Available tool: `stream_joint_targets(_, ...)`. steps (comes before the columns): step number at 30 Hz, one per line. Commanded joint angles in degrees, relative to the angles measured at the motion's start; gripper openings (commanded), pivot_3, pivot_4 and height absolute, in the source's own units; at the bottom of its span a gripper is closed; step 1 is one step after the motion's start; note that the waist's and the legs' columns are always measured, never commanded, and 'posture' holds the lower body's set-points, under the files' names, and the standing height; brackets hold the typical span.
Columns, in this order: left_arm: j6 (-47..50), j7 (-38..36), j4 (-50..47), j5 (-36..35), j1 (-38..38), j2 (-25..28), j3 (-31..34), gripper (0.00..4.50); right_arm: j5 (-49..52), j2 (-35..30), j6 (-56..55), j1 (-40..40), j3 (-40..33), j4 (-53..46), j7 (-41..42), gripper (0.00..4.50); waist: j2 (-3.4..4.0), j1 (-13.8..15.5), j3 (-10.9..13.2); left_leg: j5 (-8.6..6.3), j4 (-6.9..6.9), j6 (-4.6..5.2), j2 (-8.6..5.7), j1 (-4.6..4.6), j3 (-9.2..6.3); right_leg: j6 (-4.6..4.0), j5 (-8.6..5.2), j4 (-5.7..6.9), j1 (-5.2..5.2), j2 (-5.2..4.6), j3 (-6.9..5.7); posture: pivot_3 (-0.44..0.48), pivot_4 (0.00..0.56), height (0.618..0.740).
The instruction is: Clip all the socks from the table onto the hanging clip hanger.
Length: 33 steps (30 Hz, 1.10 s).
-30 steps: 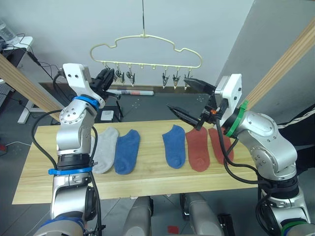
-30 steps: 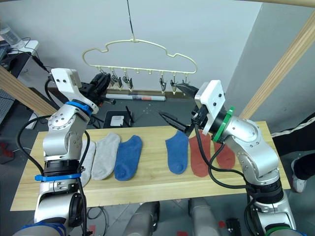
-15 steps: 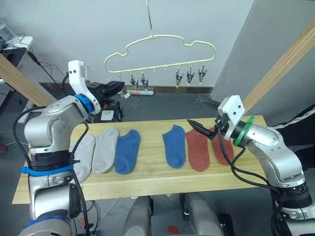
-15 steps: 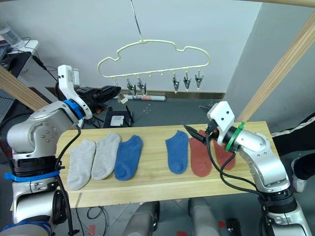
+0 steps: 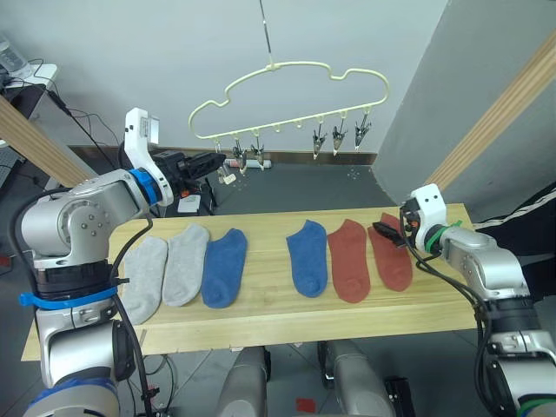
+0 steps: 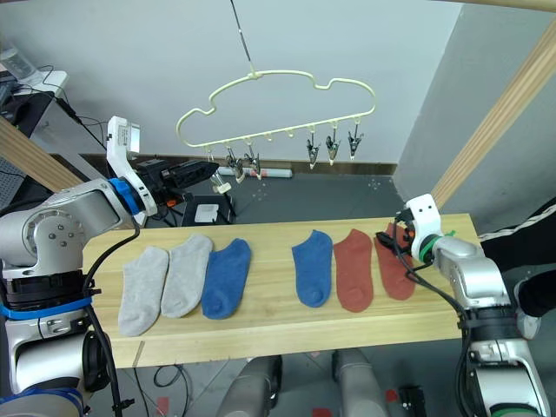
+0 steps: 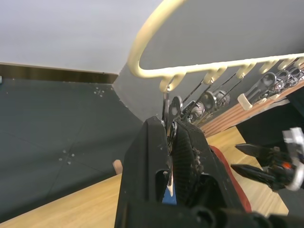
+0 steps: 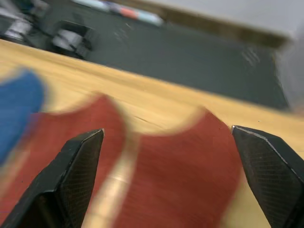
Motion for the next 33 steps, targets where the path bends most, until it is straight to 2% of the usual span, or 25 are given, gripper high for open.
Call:
stream_joint_targets(1,-0.6,-0.6,-1.9,-1.1,0.4,0.2,1.2,0.09,0.0,-0.4,1.8,-2.3,-2.0,6.1,1.0,4.50,0.03,0.0,0.1,0.00,-0.02,0.00,0.00,-0.01,0.02,0.00,0.00,0.00,0.00,0.00,-0.01,0.006,0.338,0.740)
stream_joint_targets(6,-1.5,-1.8,-2.5,-0.1,1.1,1.0,0.0,0.09,-2.5,-1.1,-1.3,-3.9,-0.4,12.1,2.1,4.50,0.08,-0.1,0.2,-0.01,-0.02,0.02,0.00,-0.01,0.08,0.00,0.00,-0.02,-0.02,0.00,0.05,0.009,0.341,0.740)
stream_joint_targets(10,-0.3,-0.5,-2.4,-1.5,0.9,-0.2,1.4,0.09,-4.4,-0.4,-4.6,-4.5,1.0,16.0,4.1,4.50,0.09,-0.1,0.3,-0.02,0.01,0.04,0.00,0.00,0.10,0.00,0.00,0.02,0.00,0.00,0.05,0.014,0.345,0.740)
stream_joint_targets(12,-0.2,-0.6,-2.8,-1.4,1.0,0.0,1.3,0.09,-5.9,0.1,-7.5,-4.3,2.5,16.4,4.9,4.14,0.08,-0.1,0.3,-0.03,0.03,0.05,0.00,0.00,0.13,0.00,0.00,0.02,0.02,0.01,0.00,0.015,0.346,0.740)
stream_joint_targets(13,-0.2,-0.7,-2.9,-1.3,1.0,0.2,1.1,0.09,-6.6,0.4,-8.8,-4.1,3.1,16.3,5.3,3.93,0.08,-0.1,0.3,-0.02,0.03,0.04,0.00,0.00,0.13,0.00,0.00,0.02,0.02,0.01,0.01,0.015,0.346,0.740)
stream_joint_targets(24,0.1,-0.2,-3.9,-1.3,1.3,-0.1,1.3,0.09,-7.9,2.5,-10.4,-2.0,1.9,14.2,4.3,0.03,0.09,-0.1,0.3,-0.01,0.04,0.02,0.01,0.01,0.04,0.01,0.01,0.02,0.04,0.01,0.03,0.021,0.349,0.740)
stream_joint_targets(28,2.3,-0.3,-4.0,-2.9,1.1,0.0,1.4,0.09,-6.3,-0.1,-11.9,1.8,1.1,3.9,8.5,0.03,0.11,0.0,0.4,-0.02,0.02,0.03,0.01,-0.01,0.01,0.01,0.01,0.01,0.03,0.01,0.02,0.018,0.348,0.740)
stream_joint_targets(32,4.9,0.3,-3.2,-4.5,0.6,0.2,2.1,0.09,-4.5,-4.7,-14.5,6.3,3.9,-12.0,17.9,0.03,0.24,0.0,0.8,-0.02,0.01,0.03,-0.02,-0.03,0.01,0.03,0.01,0.00,0.01,0.00,0.06,0.018,0.348,0.740)
stream_joint_targets(33,5.6,0.4,-2.9,-4.9,0.4,0.4,2.3,0.09,-1.6,-5.2,-11.5,6.8,3.5,-15.6,20.4,0.03,0.23,-0.2,0.8,-0.02,0.02,0.03,-0.02,-0.03,0.01,0.03,0.01,0.00,0.01,0.00,0.06,0.020,0.348,0.740)
